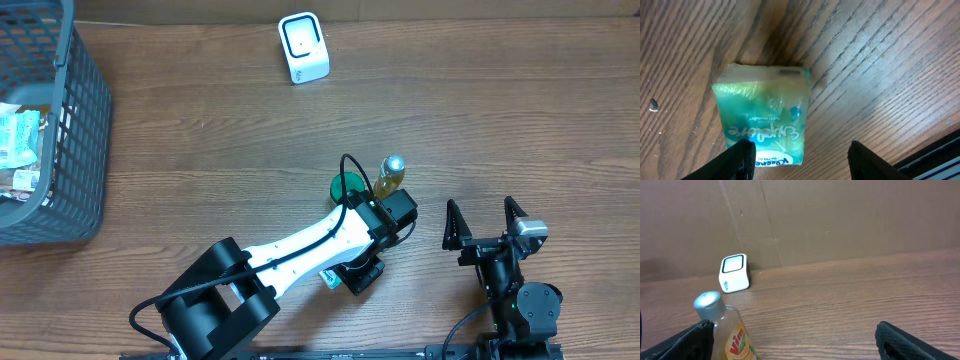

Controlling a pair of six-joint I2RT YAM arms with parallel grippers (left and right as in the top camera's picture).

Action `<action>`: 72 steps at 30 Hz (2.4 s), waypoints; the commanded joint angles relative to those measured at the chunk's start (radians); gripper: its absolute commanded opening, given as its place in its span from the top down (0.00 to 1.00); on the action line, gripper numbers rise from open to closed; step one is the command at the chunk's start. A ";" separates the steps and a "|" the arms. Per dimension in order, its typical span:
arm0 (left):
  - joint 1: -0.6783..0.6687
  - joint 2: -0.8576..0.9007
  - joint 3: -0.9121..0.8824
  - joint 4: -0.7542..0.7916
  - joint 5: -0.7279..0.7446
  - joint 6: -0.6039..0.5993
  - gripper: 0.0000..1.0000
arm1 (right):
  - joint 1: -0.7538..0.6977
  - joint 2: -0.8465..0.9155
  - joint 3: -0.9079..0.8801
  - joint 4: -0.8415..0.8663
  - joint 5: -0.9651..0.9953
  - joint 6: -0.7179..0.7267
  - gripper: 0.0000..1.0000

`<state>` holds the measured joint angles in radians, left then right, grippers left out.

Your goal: Scan the item barcode

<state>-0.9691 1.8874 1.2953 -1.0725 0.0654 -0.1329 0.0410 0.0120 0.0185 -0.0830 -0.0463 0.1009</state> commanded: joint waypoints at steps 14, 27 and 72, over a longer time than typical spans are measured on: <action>0.000 -0.002 -0.063 0.060 -0.016 -0.025 0.38 | 0.005 -0.009 -0.011 0.002 0.004 0.004 0.00; 0.001 -0.002 -0.127 0.092 -0.025 -0.025 0.36 | 0.005 -0.009 -0.011 0.002 0.004 0.004 0.00; -0.107 0.005 -0.148 0.087 -0.190 -0.157 0.55 | 0.005 -0.009 -0.011 0.002 0.004 0.004 0.00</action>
<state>-1.0508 1.8740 1.1721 -0.9752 -0.0898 -0.2424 0.0410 0.0120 0.0185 -0.0830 -0.0467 0.1013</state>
